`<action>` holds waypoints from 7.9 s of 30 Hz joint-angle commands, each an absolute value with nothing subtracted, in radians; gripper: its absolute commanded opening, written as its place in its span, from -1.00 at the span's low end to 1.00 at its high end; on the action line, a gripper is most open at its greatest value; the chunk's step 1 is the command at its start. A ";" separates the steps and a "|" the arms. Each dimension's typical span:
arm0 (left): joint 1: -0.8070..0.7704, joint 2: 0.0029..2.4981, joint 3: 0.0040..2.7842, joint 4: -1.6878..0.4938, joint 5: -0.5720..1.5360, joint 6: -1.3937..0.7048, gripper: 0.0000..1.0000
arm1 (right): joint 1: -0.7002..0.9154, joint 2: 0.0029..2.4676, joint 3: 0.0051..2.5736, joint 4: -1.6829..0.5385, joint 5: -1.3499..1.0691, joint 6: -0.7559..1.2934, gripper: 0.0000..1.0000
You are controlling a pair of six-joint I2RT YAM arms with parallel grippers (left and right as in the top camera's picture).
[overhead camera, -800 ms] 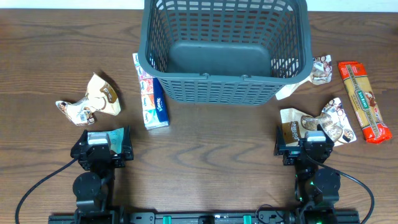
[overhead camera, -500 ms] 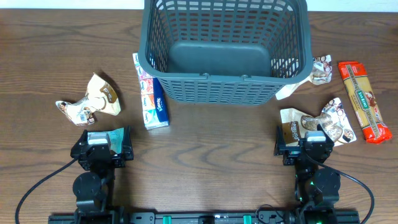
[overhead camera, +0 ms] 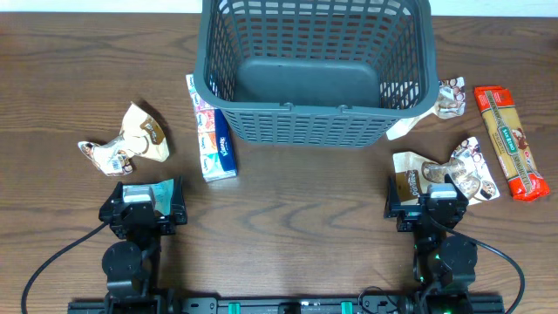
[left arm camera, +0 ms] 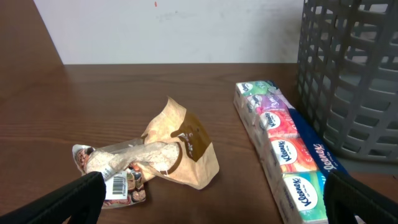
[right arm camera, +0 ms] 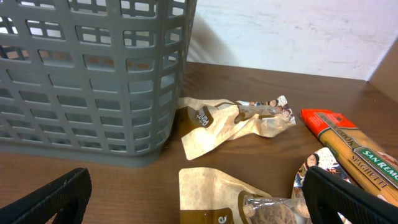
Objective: Pack container
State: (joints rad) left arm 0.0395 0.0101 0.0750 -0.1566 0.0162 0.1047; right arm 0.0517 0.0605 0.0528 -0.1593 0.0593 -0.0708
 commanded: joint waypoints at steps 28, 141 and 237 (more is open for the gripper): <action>0.045 0.003 0.048 -0.167 0.019 0.099 0.97 | 0.057 0.053 0.044 -0.151 0.062 -0.068 0.99; 0.045 0.003 0.048 -0.167 0.019 0.099 0.97 | -0.244 1.965 1.841 -1.478 0.250 1.064 0.99; 0.045 0.003 0.048 -0.167 0.019 0.099 0.97 | -0.289 1.624 0.724 -0.498 0.235 1.039 0.99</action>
State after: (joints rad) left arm 0.0395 0.0101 0.0746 -0.1566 0.0162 0.1047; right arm -0.2825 1.6119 0.7647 -0.5163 0.2272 1.0435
